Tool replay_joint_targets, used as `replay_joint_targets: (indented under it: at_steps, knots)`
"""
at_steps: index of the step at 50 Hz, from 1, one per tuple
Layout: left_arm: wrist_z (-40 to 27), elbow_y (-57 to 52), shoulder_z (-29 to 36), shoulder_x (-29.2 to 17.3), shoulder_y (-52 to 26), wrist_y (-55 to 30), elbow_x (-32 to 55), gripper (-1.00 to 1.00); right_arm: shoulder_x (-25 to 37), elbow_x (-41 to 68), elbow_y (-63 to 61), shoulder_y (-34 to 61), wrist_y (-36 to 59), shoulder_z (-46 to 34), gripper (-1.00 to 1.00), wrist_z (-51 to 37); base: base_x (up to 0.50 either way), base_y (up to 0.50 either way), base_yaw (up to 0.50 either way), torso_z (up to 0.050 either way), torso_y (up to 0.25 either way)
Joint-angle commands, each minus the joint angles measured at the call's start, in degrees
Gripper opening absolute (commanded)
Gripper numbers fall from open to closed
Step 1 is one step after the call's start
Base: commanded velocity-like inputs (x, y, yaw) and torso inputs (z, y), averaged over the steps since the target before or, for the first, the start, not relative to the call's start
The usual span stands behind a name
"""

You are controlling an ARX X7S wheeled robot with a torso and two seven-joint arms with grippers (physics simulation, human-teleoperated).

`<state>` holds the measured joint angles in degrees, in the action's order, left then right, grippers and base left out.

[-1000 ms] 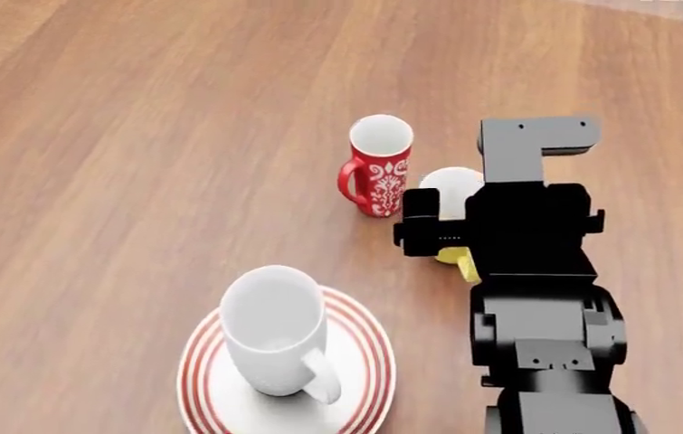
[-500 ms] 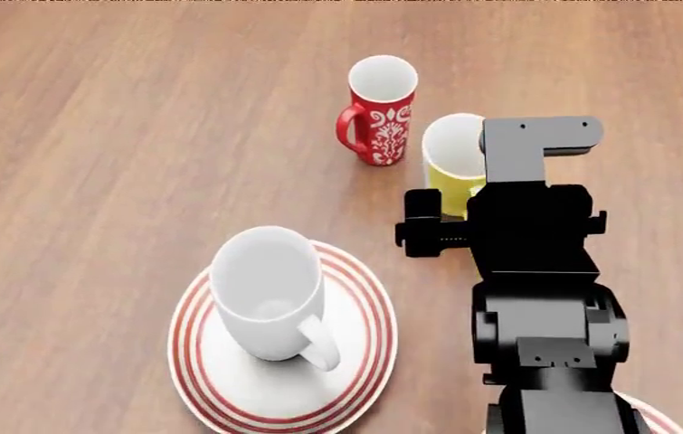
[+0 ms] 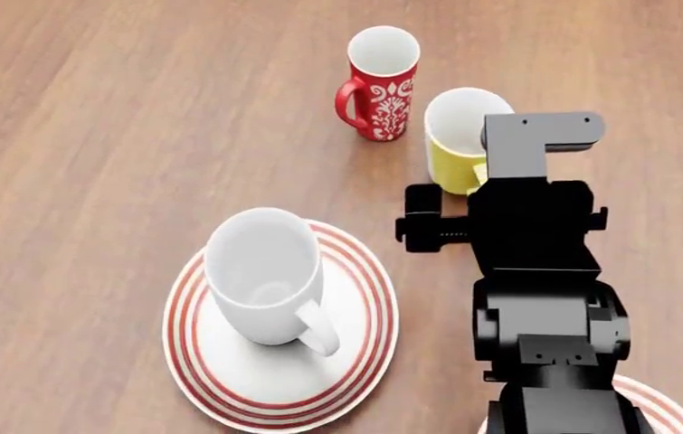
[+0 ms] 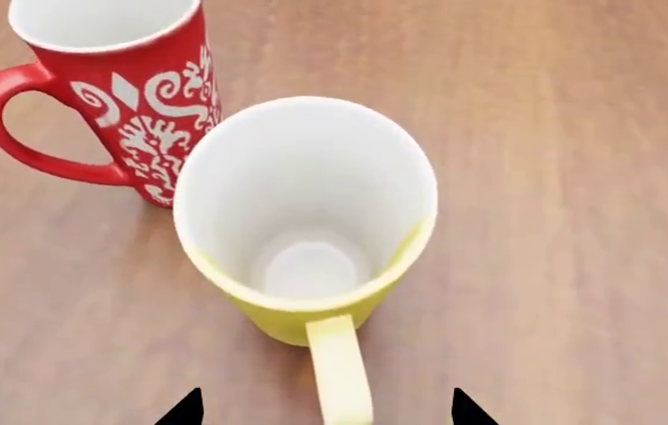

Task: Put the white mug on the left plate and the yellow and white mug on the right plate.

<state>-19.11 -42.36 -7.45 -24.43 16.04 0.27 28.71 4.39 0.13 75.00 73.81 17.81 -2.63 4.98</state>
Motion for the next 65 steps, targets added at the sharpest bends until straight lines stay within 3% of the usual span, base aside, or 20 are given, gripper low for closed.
replay_joint_targets:
  at_steps: [1, 25, 26, 42, 46, 54, 65]
  knots:
    - [0.24, 0.06, -0.23, 0.03, 0.33, 0.84, 0.73, 1.00, 0.10, 0.15, -0.01, 0.29, -1.09, 0.59, 1.00, -0.59, 0.00, 0.00, 0.00, 0.000, 0.000]
    - [-0.08, -0.44, -0.06, -0.42, 0.49, 0.86, 0.76, 1.00, -0.02, -0.24, -0.01, -1.57, -0.66, 0.44, 1.00, -0.33, 0.00, 0.00, 0.00, 0.000, 0.000]
    - [-0.09, -0.45, -0.07, -0.42, 0.54, 0.89, 0.78, 1.00, -0.03, -0.20, -0.01, -1.55, -0.76, 0.43, -1.00, -0.35, 0.00, 0.00, 0.00, 0.000, 0.000]
    - [0.03, -0.99, -0.01, -0.60, 1.15, 1.60, 0.38, 1.00, 0.59, 0.08, -0.01, -2.29, -8.21, -0.07, -1.00, -1.17, 0.00, 0.00, 0.00, 0.000, 0.000]
    - [-0.05, -0.48, -0.29, -0.61, 1.00, 1.75, 0.53, 1.00, 1.15, -0.03, -0.01, -3.68, -13.88, 0.45, -1.00, -3.95, 0.00, 0.00, 0.00, 0.000, 0.000]
    - [-0.20, -0.72, -1.38, -0.97, 1.70, 2.17, 1.32, 1.00, 0.65, 0.63, -0.02, -5.06, -21.77, 1.22, -1.00, 0.37, 0.00, 0.00, 0.00, 0.000, 0.000]
    - [-0.83, -1.73, -1.70, -1.15, 2.63, 1.89, 1.47, 1.00, 0.42, 0.00, -0.15, -5.37, -21.29, 1.00, -1.00, 1.96, 0.00, 0.00, 0.00, 0.000, 0.000]
